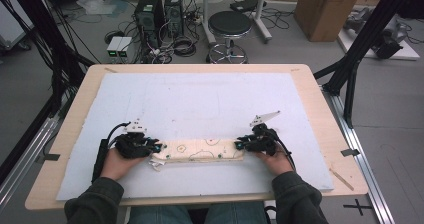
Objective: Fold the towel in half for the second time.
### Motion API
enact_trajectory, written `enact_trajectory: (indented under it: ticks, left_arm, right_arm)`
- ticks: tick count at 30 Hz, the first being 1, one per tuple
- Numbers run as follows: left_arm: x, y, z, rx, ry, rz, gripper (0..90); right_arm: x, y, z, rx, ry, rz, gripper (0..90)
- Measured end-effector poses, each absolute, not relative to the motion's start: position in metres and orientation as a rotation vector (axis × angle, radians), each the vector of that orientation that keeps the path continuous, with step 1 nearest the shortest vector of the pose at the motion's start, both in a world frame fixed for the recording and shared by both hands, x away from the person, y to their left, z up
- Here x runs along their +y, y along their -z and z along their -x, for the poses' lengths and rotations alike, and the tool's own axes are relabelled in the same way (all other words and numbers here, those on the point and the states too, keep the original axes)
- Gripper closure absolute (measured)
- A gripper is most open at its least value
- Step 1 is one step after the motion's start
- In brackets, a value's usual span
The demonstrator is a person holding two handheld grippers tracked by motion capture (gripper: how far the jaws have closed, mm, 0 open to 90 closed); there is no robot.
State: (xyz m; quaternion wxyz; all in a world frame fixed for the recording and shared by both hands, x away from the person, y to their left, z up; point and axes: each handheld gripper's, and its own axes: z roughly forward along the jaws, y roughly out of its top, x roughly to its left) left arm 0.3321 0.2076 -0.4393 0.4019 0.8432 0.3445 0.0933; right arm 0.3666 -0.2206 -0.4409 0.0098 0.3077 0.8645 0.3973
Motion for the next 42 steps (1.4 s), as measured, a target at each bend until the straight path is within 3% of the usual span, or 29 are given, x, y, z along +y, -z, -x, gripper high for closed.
enact_trajectory:
  ticks: [9, 23, 42]
  left_arm:
    - [0.206, 0.436, -0.329, 0.859, -0.275, -2.131, 79.6]
    - [0.21, 0.426, -0.336, 0.898, -0.341, -2.039, 80.0]
    - [0.207, 0.413, -0.374, 0.976, -0.389, -1.976, 80.0]
  right_arm:
    - [-0.221, 0.438, -0.364, 2.695, -1.251, -0.949, 79.7]
    - [-0.217, 0.421, -0.374, 2.659, -1.236, -0.925, 80.0]
    - [-0.218, 0.415, -0.41, 2.603, -1.234, -1.003, 80.0]
